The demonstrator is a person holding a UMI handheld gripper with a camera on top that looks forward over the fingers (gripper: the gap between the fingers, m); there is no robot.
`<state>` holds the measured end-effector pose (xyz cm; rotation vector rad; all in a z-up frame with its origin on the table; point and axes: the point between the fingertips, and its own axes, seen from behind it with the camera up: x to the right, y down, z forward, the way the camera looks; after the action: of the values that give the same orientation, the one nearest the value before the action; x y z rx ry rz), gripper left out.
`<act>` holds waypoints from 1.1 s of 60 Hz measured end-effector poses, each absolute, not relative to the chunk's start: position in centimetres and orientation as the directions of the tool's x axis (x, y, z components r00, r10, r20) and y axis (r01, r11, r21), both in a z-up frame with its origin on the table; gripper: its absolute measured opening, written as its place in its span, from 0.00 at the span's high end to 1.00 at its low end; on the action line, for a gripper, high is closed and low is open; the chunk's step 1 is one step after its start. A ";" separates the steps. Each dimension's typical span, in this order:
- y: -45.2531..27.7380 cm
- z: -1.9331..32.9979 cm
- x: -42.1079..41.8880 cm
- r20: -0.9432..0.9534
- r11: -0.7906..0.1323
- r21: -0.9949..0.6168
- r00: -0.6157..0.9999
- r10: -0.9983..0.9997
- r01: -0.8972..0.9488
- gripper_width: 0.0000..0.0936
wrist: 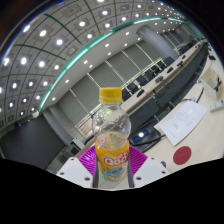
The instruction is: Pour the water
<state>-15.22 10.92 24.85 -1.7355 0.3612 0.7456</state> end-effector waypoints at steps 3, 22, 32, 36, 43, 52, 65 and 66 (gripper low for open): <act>11.9 25.1 -12.7 -0.537 -0.258 -0.830 0.833 0.134 -0.494 0.57; 17.2 15.1 -1.6 -0.032 -0.304 -0.953 0.997 0.071 -0.009 0.57; 18.1 8.4 -0.5 0.031 -0.367 -0.928 0.993 0.112 0.071 0.57; 18.4 6.0 0.0 0.031 -0.387 -0.919 0.993 0.111 0.072 0.57; 18.6 6.6 0.5 -0.009 -0.343 -0.939 0.994 0.107 0.028 0.55; 18.1 5.9 0.3 -0.035 -0.388 -0.922 0.995 0.094 0.005 0.34; 13.8 8.4 0.3 -0.027 -0.449 -0.894 0.997 0.068 0.006 0.08; 13.3 8.8 0.3 -0.024 -0.452 -0.892 0.998 0.064 0.007 0.08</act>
<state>0.31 13.26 8.79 -2.0390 -0.0500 0.0645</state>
